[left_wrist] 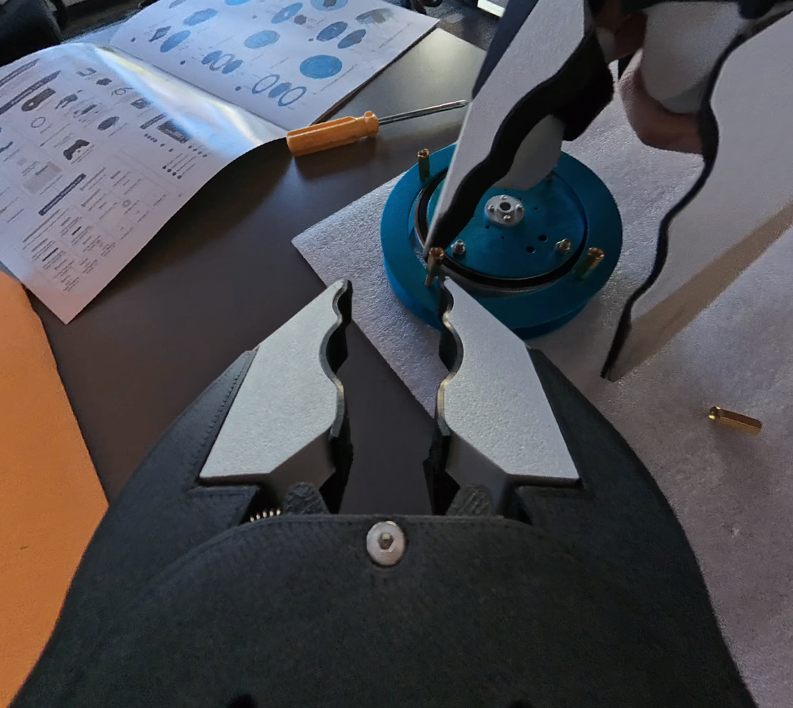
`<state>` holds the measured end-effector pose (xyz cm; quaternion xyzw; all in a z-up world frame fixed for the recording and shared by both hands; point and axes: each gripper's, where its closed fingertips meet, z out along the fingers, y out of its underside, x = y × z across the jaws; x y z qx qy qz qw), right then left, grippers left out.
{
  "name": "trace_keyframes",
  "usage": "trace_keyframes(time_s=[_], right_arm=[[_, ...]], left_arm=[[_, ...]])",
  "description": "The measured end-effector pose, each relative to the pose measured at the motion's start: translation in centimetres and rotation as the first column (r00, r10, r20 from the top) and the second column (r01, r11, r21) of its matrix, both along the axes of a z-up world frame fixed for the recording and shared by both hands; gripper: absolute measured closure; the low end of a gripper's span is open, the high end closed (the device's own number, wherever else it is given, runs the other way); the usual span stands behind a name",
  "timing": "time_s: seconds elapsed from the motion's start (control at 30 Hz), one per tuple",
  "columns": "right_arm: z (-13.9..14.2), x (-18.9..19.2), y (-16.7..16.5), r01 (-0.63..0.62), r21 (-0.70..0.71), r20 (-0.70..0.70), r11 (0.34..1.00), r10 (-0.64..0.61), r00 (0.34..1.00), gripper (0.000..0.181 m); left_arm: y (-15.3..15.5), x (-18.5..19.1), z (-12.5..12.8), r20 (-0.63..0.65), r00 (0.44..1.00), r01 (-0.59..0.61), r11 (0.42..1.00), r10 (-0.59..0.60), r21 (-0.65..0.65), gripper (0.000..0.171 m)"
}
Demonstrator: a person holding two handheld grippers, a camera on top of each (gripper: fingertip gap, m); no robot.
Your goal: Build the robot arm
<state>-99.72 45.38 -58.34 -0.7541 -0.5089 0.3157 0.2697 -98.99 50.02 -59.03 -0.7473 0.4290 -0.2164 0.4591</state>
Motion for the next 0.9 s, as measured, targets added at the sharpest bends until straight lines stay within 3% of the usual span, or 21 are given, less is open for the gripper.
trace_keyframes(time_s=[0.17, 0.37, 0.5, 0.6, 0.7, 0.8, 0.9], right_arm=[[0.2, 0.6, -0.5, 0.002, 0.0, 0.004, 1.0, -0.002, 1.0, 0.105], [0.4, 0.0, 0.4, 0.01, 0.004, -0.026, 1.0, -0.01, 1.0, 0.101], [-0.1, 0.3, -0.3, -0.011, -0.004, 0.017, 1.0, 0.011, 1.0, 0.102], [0.1, 0.8, -0.6, -0.007, 0.002, 0.017, 1.0, 0.007, 1.0, 0.105], [0.2, 0.7, 0.2, 0.016, 0.013, 0.001, 1.0, -0.016, 1.0, 0.103], [0.1, 0.0, 0.4, 0.003, 0.014, -0.01, 1.0, -0.003, 1.0, 0.1], [-0.2, 0.0, 0.0, -0.013, 0.007, 0.007, 1.0, 0.013, 1.0, 0.1]], left_arm=[[1.4, -1.5, 0.7, 0.046, 0.994, -0.1, 0.995, 0.1, -0.005, 0.137], [0.0, -0.1, 1.2, 0.09, 0.996, 0.004, 1.0, -0.002, -0.015, 0.135], [1.0, -0.9, 0.4, 0.028, 0.997, -0.07, 0.997, 0.071, -0.008, 0.135], [1.4, -1.5, 0.9, 0.082, 0.991, -0.099, 0.995, 0.101, -0.033, 0.138], [0.2, -0.5, 1.5, 0.128, 0.992, -0.007, 0.999, 0.013, -0.042, 0.137], [-0.3, 0.2, 0.8, 0.066, 0.998, 0.021, 0.999, -0.02, -0.025, 0.131], [0.9, -0.7, 0.3, 0.023, 0.997, -0.067, 0.998, 0.067, -0.008, 0.134]])
